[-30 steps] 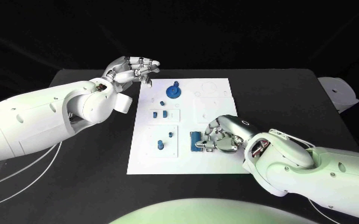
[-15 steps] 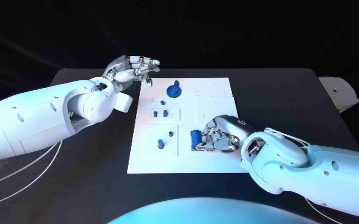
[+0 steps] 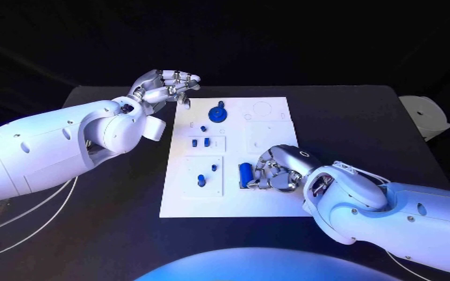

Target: Assemble the parts on the task board

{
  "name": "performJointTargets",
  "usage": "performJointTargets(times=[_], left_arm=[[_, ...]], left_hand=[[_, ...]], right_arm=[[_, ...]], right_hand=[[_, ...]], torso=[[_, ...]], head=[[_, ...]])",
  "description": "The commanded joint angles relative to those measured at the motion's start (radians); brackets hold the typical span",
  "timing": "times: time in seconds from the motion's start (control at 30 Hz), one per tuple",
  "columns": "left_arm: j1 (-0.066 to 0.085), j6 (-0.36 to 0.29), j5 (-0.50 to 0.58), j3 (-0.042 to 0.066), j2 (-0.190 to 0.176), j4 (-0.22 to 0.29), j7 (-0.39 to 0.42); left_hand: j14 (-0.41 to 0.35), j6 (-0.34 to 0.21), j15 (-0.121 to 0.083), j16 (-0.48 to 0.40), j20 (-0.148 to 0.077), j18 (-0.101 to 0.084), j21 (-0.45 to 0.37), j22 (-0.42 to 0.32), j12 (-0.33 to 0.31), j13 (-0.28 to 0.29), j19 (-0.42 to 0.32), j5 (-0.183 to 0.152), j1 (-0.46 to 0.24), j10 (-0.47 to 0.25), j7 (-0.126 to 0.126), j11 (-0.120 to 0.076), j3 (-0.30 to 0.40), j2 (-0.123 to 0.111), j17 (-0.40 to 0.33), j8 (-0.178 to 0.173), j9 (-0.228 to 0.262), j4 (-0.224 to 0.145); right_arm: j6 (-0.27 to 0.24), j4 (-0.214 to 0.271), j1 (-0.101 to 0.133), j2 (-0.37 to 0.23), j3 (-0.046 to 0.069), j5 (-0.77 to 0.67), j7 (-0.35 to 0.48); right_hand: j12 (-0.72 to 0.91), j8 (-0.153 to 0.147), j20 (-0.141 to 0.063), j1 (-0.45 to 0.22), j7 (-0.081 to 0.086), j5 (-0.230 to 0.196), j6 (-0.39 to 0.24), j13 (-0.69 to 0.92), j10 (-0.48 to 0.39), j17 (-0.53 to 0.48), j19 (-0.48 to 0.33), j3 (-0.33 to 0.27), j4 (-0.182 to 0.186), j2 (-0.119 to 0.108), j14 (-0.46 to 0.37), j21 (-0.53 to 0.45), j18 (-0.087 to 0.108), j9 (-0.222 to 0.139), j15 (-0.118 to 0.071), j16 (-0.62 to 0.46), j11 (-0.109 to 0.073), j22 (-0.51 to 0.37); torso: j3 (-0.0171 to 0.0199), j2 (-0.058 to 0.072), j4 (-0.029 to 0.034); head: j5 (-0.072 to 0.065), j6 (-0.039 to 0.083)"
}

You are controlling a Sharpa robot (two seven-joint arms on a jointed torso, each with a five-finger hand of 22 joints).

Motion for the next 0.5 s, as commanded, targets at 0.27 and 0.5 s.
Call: performJointTargets(times=[0.27,0.5], left_arm=[[0.000,0.016,0.005,0.000,-0.001,0.002,0.006],[0.000,0.015,0.005,0.000,-0.003,0.002,0.005]], left_hand=[[-0.006,-0.007,0.002,0.000,0.001,0.006,-0.003,-0.001,0.004,0.001,-0.003,-0.003,-0.010,-0.006,-0.002,-0.002,0.002,-0.001,-0.002,0.004,0.001,0.002],[-0.006,-0.007,0.002,0.000,0.001,0.006,-0.003,-0.001,0.004,0.001,-0.003,-0.003,-0.010,-0.006,-0.002,-0.002,0.002,-0.001,-0.002,0.004,0.001,0.002]], right_arm=[[0.027,0.000,0.001,-0.003,0.001,0.017,0.024],[0.030,0.000,0.001,-0.003,0.001,0.032,0.044]], right_hand=[[-0.003,0.000,-0.004,-0.012,-0.001,-0.004,0.005,0.001,0.023,0.198,0.105,-0.028,0.006,-0.001,0.091,0.005,-0.007,-0.004,-0.007,0.004,-0.002,0.263],[-0.018,0.003,-0.001,-0.061,0.003,-0.025,0.002,-0.004,0.018,0.195,0.105,-0.071,0.006,-0.021,0.090,0.005,-0.007,-0.004,-0.004,0.003,0.002,0.263]], torso=[[-0.0013,0.000,0.0004],[-0.0020,0.000,0.0003]], head=[[0.002,-0.003],[0.002,-0.003]])
